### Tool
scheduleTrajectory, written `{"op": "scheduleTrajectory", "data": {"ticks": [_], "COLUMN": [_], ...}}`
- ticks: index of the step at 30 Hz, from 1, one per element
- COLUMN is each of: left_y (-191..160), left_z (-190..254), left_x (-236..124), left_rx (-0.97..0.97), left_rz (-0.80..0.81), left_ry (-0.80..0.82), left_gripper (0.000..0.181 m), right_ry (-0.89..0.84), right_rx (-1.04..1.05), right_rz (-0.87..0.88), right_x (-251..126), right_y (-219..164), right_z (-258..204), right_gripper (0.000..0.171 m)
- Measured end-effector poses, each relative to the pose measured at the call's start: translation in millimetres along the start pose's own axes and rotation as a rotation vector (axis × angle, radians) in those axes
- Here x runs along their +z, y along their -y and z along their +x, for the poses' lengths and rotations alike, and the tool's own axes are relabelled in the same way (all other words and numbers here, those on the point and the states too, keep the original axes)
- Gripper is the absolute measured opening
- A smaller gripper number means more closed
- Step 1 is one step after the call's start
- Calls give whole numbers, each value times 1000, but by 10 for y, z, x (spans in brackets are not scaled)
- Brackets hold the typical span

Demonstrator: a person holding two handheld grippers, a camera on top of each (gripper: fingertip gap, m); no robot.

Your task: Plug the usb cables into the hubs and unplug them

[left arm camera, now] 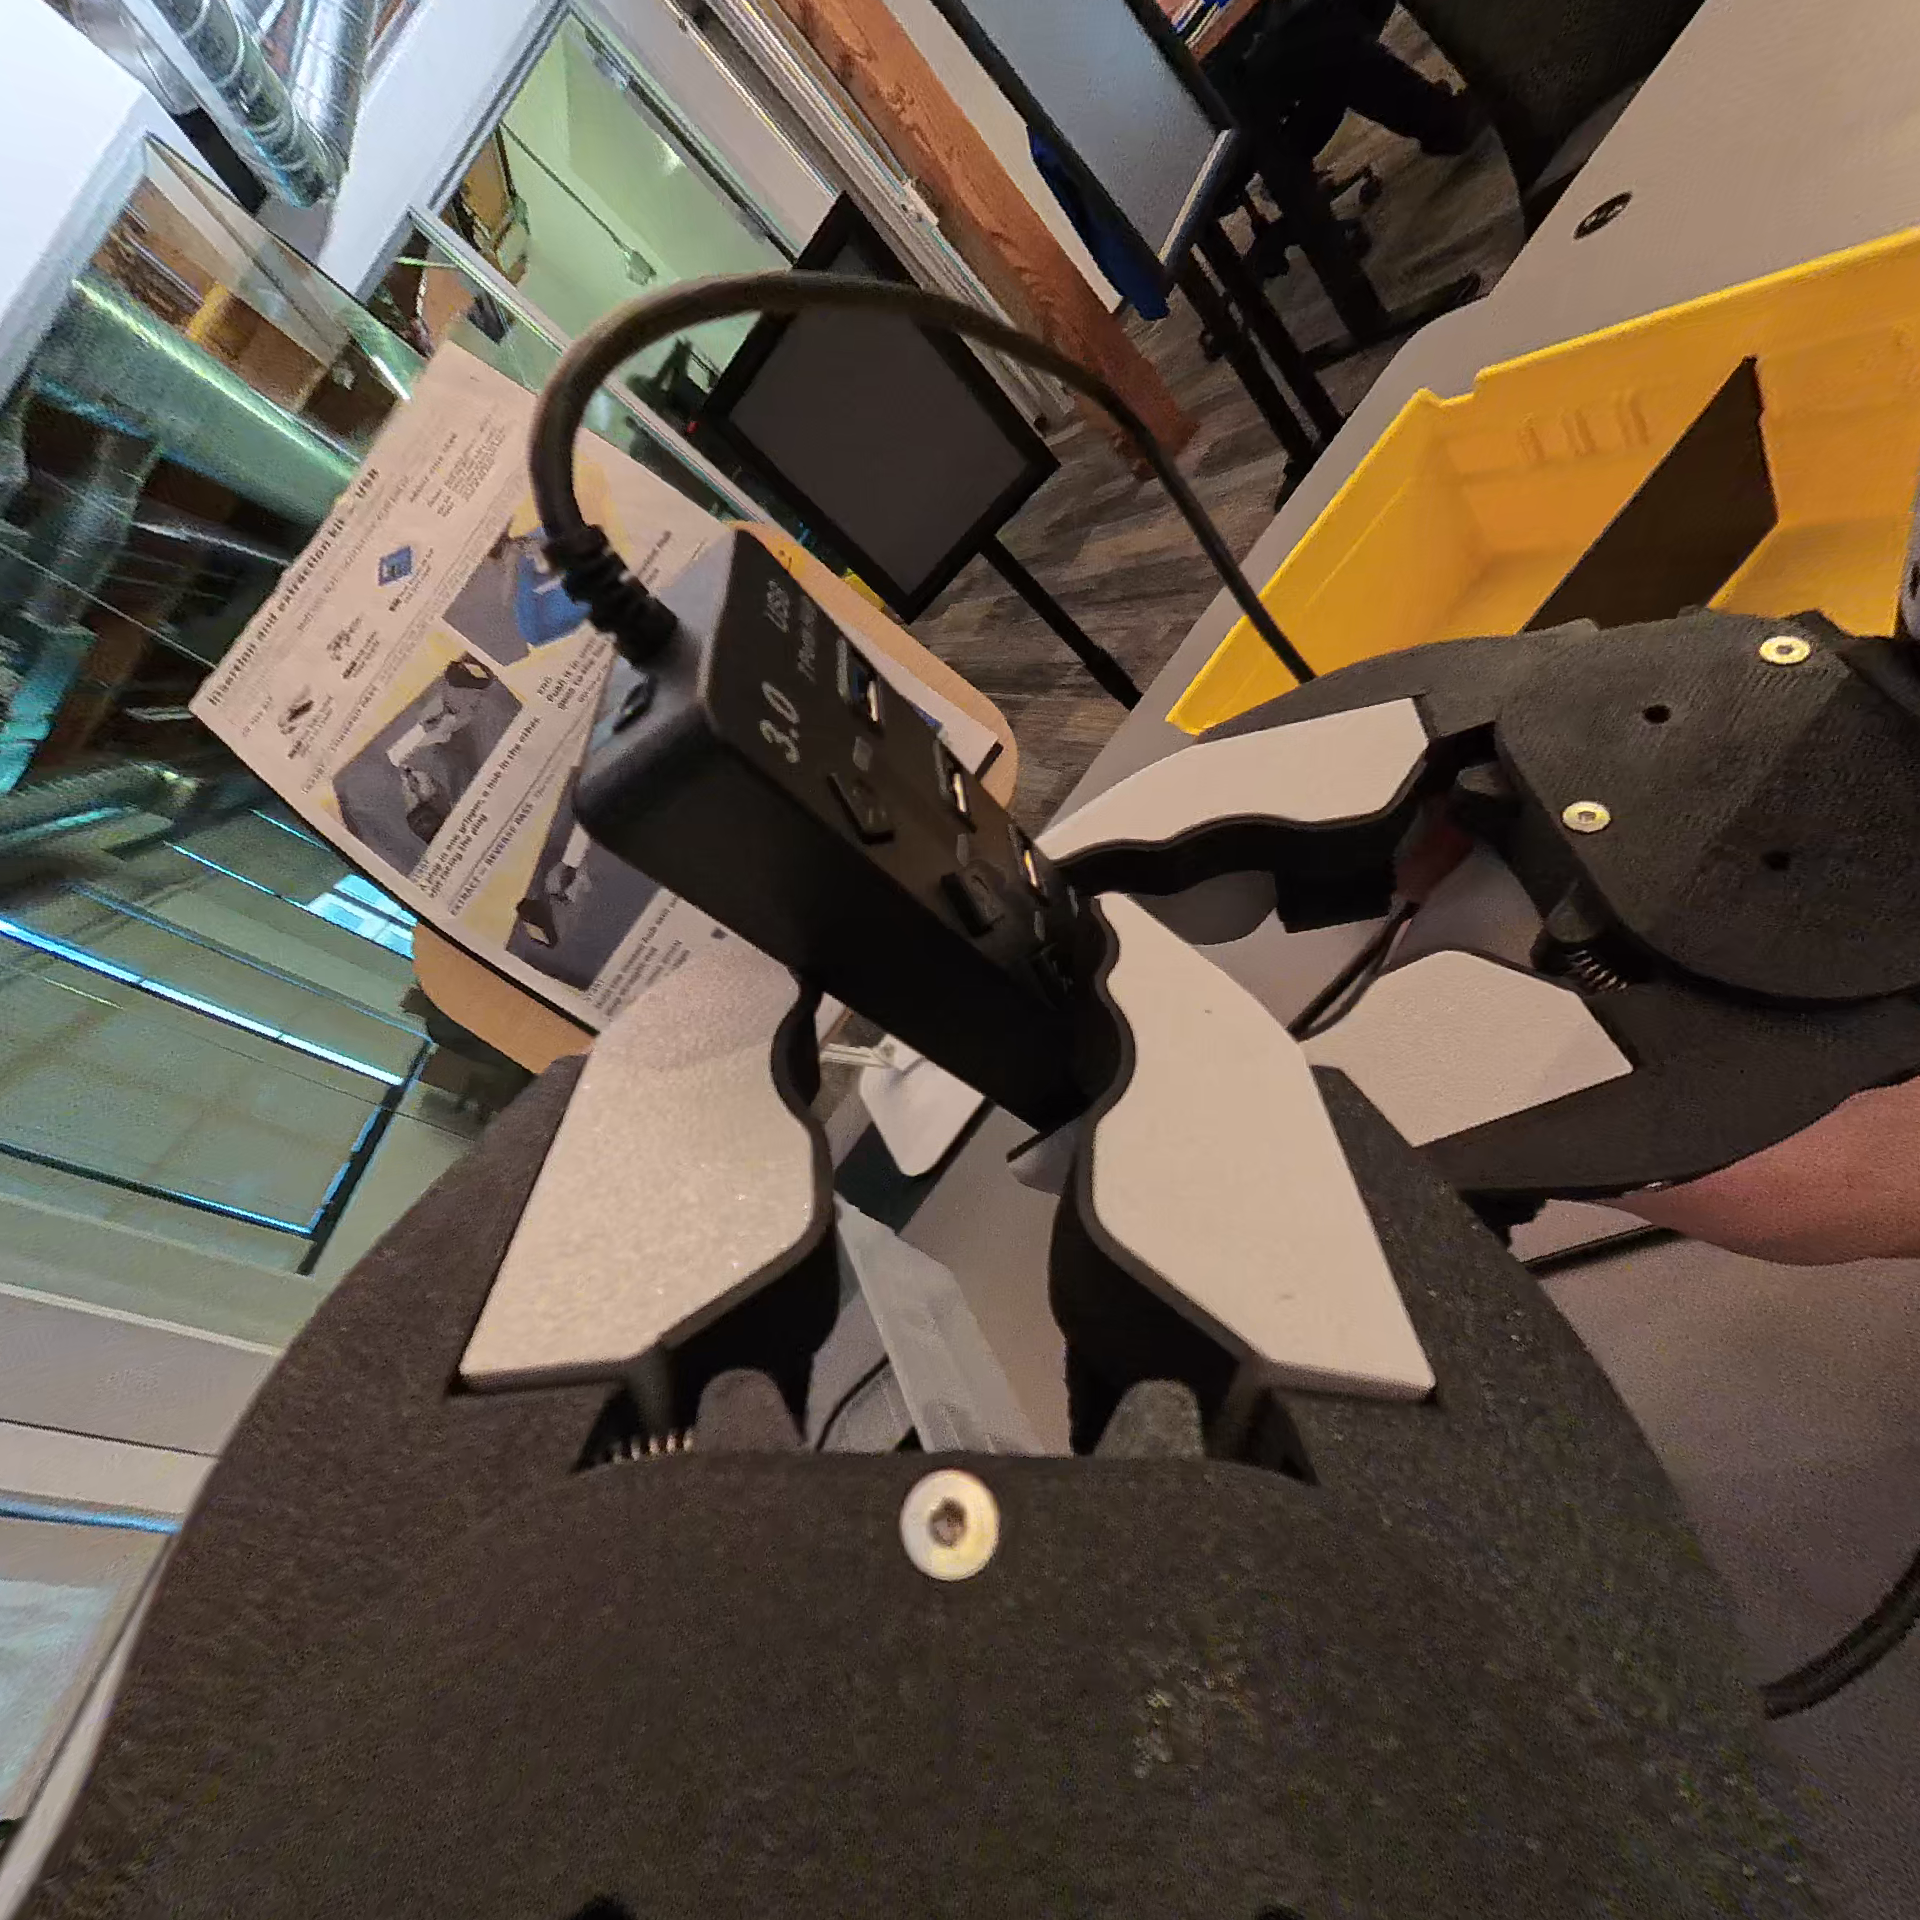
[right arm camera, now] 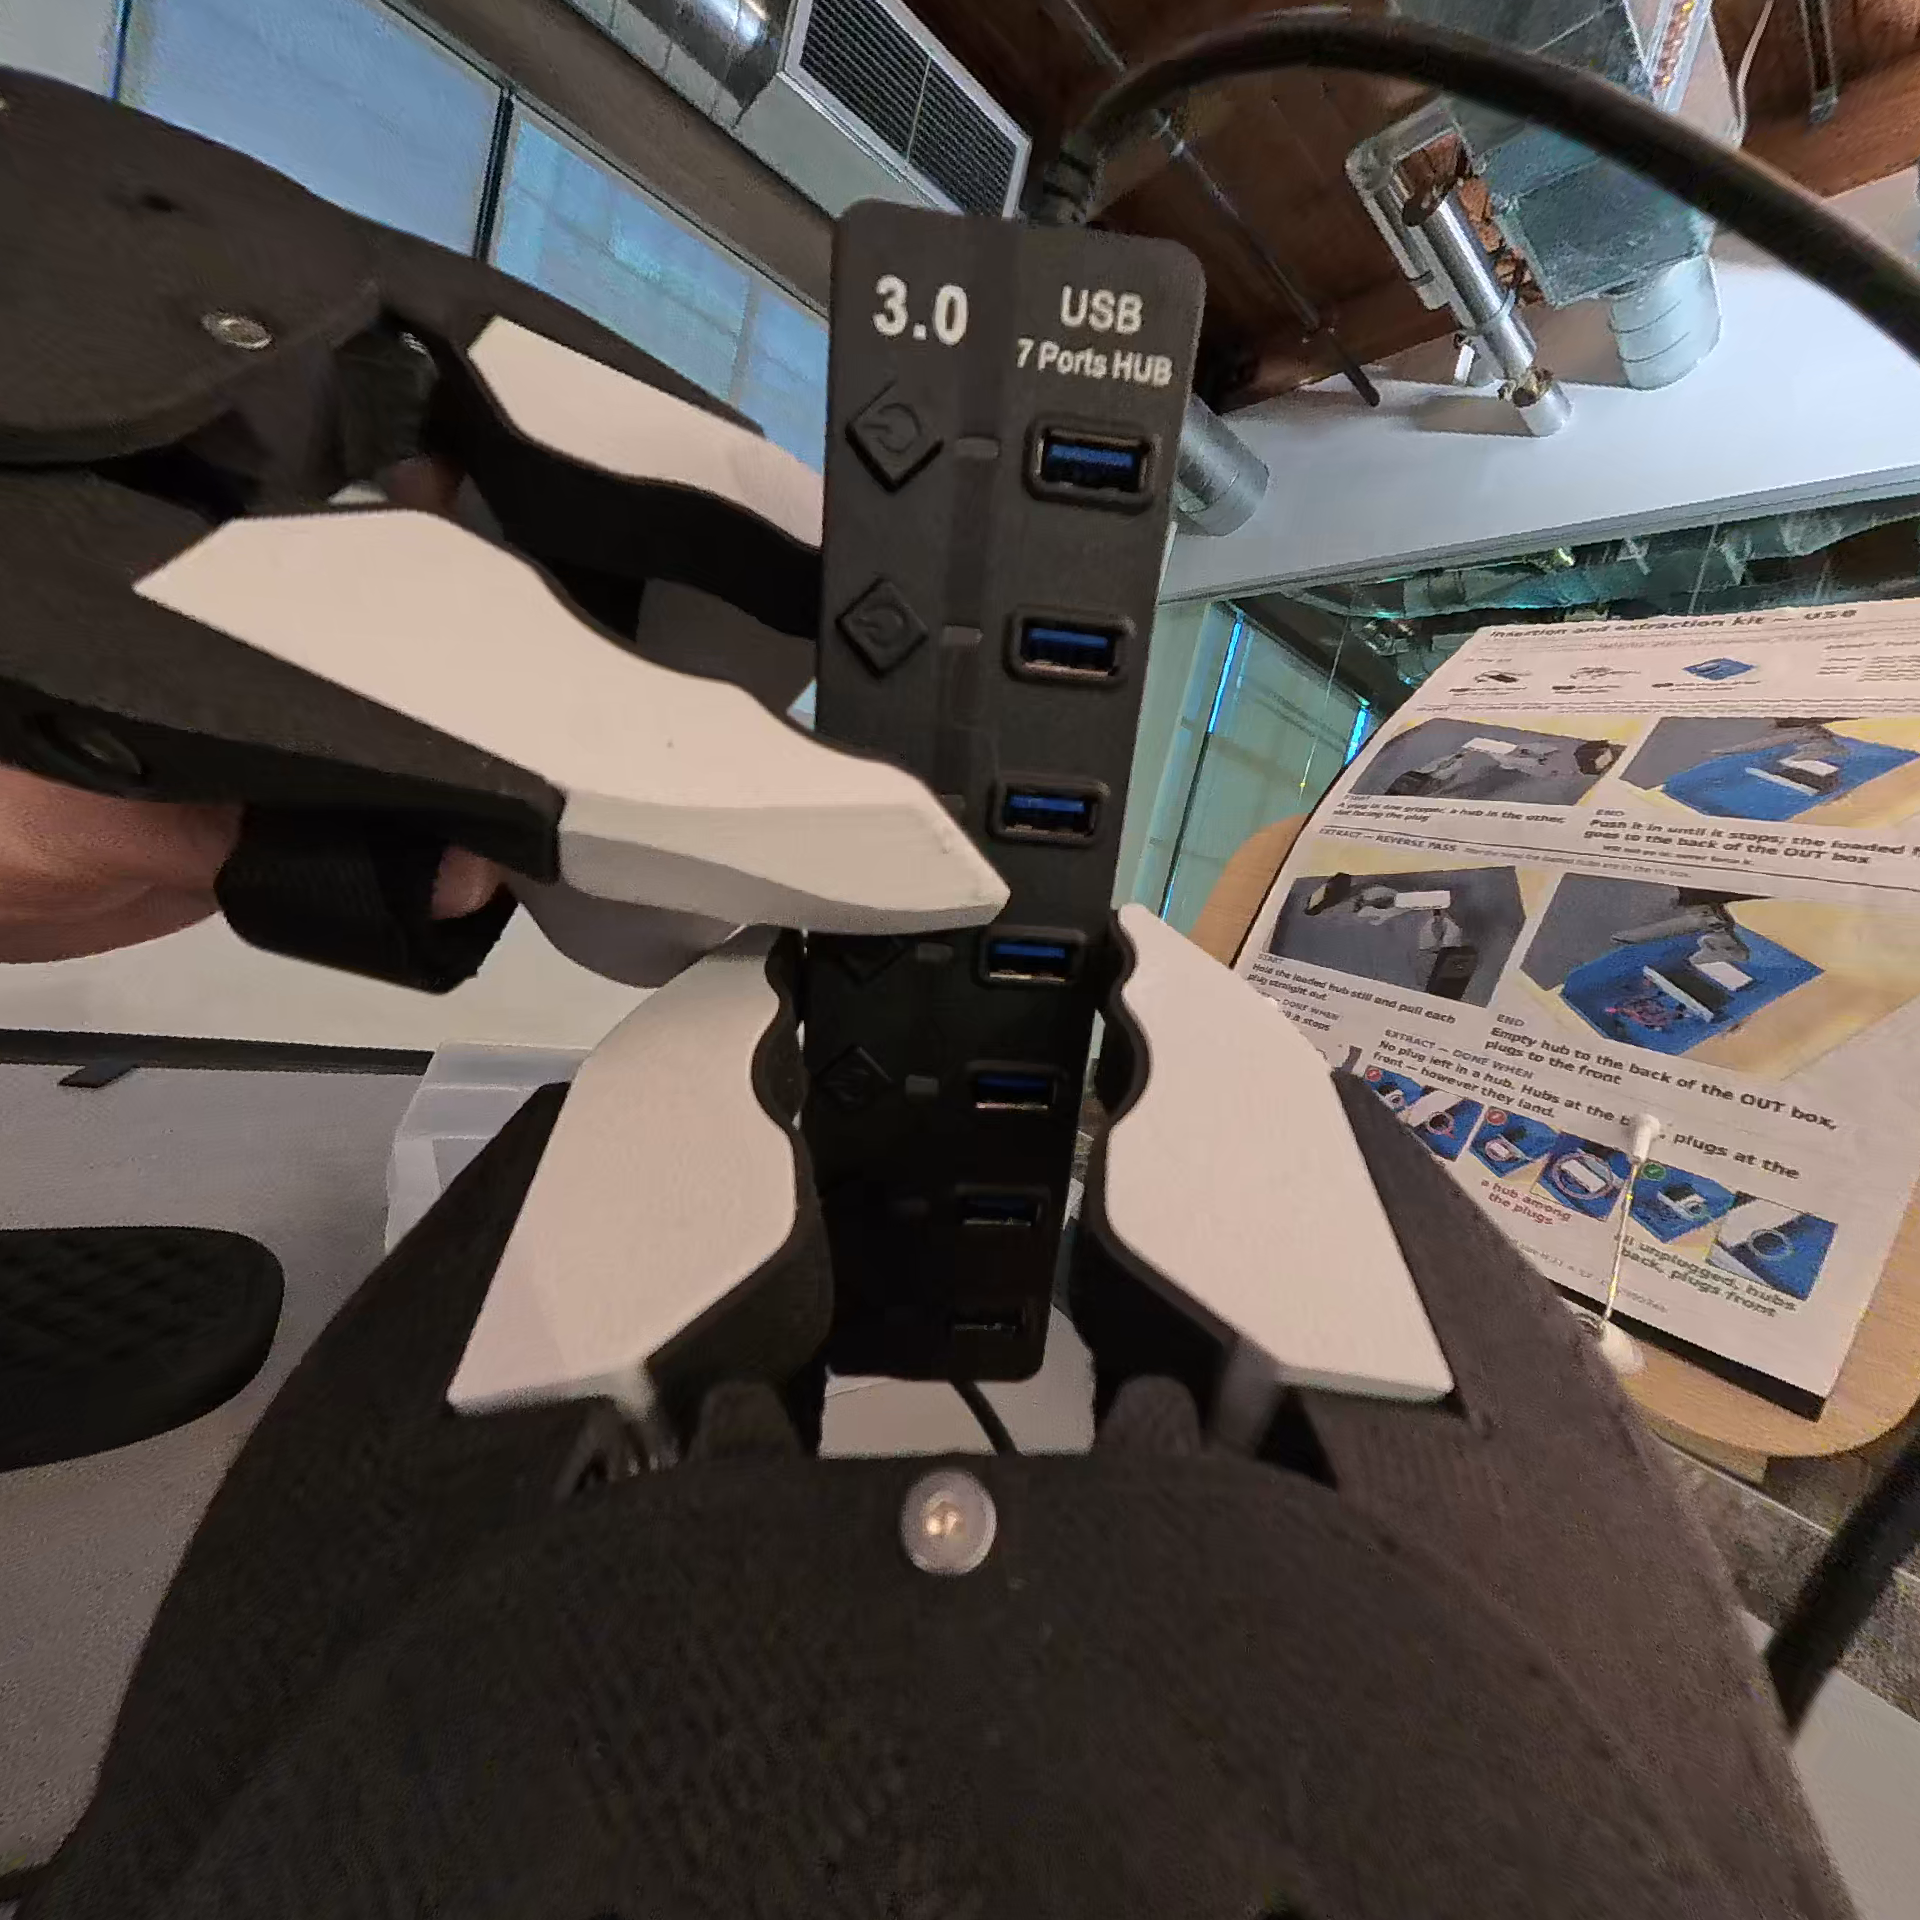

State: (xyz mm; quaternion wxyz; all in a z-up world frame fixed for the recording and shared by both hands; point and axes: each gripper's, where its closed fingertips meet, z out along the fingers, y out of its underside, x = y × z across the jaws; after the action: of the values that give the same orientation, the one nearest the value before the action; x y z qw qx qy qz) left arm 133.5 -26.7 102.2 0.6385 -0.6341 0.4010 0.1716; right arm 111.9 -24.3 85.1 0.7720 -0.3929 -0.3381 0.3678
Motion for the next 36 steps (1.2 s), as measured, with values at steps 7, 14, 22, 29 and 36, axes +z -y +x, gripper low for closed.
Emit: {"op": "scheduleTrajectory", "data": {"ticks": [7,14,22,29,36], "left_y": [-52,-200,-317,-502,-323], "left_z": [0,-212,-264,-307,341], "left_x": [-43,-78,19,117,-5], "left_rx": [-146,-796,-973,-903,-619], "left_rz": [38,219,294,229,236], "left_ry": [-39,-307,-512,-597,-816], "left_gripper": [42,38,27,26,27], "right_ry": [-15,-15,28,227,351], "right_rx": [-68,-219,-245,-125,125], "right_rz": [-48,-265,-400,-389,-417], "right_x": [35,222,289,193,154], "right_y": [-21,-154,-297,-37,185], "right_z": [-41,-235,-253,-171,-183], "right_gripper": [54,54,56,36,53]}}
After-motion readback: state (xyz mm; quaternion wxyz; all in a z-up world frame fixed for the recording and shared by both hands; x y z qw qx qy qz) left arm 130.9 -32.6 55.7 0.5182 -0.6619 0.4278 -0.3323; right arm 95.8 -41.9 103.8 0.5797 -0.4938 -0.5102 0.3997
